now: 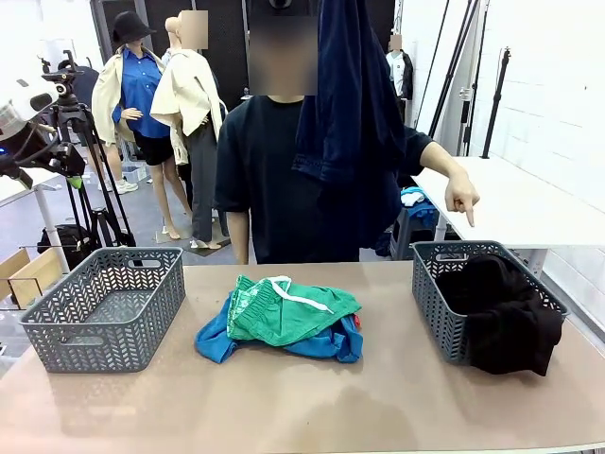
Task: Sort the tops and bottoms.
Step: Sort the clothes according to human instructions, then lift clothes from the center of the table with your left hand.
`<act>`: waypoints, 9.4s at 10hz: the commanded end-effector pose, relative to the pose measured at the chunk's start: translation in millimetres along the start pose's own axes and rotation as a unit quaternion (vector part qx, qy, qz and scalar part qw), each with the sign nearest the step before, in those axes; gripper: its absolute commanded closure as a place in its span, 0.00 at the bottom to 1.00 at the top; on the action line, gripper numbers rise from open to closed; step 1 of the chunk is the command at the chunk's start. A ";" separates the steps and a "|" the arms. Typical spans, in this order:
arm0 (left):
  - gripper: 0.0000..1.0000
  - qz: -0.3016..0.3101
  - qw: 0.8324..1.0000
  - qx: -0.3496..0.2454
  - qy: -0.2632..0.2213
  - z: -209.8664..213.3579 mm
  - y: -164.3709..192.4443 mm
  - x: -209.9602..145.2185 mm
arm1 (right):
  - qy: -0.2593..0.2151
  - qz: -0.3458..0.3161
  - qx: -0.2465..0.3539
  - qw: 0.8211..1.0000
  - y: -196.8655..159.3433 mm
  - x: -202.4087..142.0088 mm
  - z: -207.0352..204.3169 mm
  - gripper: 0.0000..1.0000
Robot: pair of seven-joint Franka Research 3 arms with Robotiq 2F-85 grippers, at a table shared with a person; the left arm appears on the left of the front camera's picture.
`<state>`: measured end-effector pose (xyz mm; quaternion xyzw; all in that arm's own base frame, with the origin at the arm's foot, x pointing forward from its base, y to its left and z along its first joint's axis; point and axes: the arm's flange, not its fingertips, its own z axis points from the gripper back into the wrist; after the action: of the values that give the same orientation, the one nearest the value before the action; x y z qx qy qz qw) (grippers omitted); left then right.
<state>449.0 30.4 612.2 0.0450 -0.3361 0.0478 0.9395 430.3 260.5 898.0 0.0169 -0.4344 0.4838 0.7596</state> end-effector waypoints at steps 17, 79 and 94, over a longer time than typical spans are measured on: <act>0.13 -0.006 1.000 0.010 0.002 0.6 1.2 -0.5 | 0.137 -0.195 -0.224 0.945 -129.4 -156.4 75.2 1.00; 0.13 -0.213 0.942 -0.260 -0.003 -31.7 -223.4 19.3 | 0.334 -0.571 -0.135 0.738 -104.5 -666.5 13.1 0.00; 0.13 -0.234 0.953 -0.123 0.150 -138.9 -307.7 -155.5 | 0.334 -0.571 -0.135 0.738 -104.5 -666.5 13.1 0.00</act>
<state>456.0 -262.4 400.4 -0.0110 -0.1664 -0.2157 0.9621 396.1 -280.8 496.9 -0.0040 -0.1229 -0.1318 0.9836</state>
